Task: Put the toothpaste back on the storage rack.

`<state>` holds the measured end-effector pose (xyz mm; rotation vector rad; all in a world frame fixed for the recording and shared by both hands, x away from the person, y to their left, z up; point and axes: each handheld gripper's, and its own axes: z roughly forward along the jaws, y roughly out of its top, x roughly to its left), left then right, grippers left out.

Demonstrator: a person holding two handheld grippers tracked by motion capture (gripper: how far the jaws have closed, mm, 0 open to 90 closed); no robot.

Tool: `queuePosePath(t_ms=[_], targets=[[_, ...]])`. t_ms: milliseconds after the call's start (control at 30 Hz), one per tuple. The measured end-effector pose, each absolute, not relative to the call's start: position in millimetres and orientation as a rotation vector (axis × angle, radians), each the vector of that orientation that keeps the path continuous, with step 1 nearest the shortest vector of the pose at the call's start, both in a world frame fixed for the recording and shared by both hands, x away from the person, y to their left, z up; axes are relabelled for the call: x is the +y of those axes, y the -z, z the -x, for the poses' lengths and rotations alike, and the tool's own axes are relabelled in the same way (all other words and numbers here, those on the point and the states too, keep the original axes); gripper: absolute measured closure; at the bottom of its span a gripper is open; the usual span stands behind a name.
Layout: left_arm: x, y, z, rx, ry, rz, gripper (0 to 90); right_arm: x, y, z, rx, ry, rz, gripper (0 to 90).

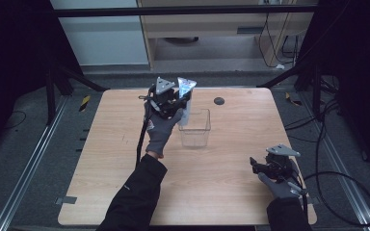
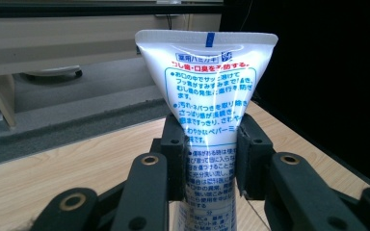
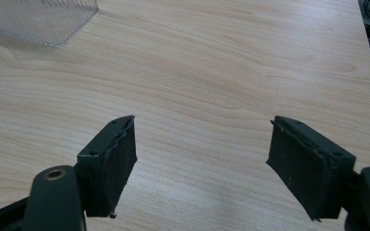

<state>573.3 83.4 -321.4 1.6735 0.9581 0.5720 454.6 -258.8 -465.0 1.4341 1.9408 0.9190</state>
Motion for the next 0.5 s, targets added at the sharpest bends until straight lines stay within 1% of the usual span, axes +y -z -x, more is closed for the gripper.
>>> queuePosePath(t_ms=[500], targets=[[65.6,344.0,-596.3,0.962,-0.566,-1.714,68.8,-259.6,466.7,-455.7,1.944,-0.922,-1.444,24.9]])
